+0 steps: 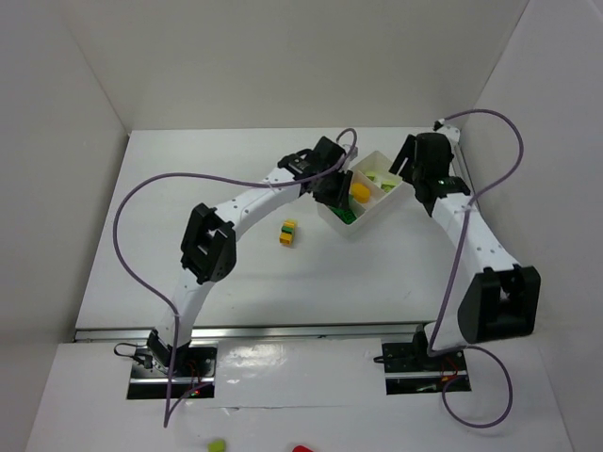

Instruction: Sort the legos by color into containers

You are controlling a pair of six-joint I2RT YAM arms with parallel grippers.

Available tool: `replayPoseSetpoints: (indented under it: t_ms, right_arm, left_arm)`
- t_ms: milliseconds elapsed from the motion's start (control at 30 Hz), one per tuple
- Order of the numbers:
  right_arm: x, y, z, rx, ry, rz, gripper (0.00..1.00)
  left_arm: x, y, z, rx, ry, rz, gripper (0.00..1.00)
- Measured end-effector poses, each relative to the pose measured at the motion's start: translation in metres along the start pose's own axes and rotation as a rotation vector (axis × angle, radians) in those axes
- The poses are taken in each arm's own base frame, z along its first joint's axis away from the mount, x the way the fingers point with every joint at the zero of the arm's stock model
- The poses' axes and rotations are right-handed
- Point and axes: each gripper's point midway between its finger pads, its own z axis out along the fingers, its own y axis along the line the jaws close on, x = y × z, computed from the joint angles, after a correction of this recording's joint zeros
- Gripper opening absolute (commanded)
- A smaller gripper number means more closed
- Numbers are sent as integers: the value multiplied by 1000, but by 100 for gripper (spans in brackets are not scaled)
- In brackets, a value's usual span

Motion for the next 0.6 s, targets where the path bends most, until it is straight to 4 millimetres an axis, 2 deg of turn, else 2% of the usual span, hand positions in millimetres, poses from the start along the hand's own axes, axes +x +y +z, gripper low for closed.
replayPoseSetpoints:
  t_ms: [67,100,167,200,233,267,400,500,600]
  right_arm:
    - [-5,-8,-18,-2,-30,16,76]
    - [-3,-14,-25,1,-36,21,76]
    - [2,-21,-35,5,-40,31,76]
    - [6,-25,-38,11,-33,33,76]
    - [10,-28,-40,16,-26,32,76]
    - [15,-30,-40,21,-17,30,76]
    - [28,-35,-40,36,21,20,76]
    - [28,-34,-42,25,22,28,76]
    - [23,-32,-47,12,9,41,76]
  left_arm:
    - [2,-1,10,-28,3,19,1]
    - [3,-1,14,-42,5,25,20]
    - [4,-1,18,-60,8,32,46]
    - [4,0,20,-69,8,34,68]
    - [5,0,20,-75,10,43,74]
    - [4,1,20,-80,10,45,78]
    - [4,4,20,-100,6,52,80]
    - [3,7,17,-121,1,54,75]
    - [4,11,4,-161,-12,57,71]
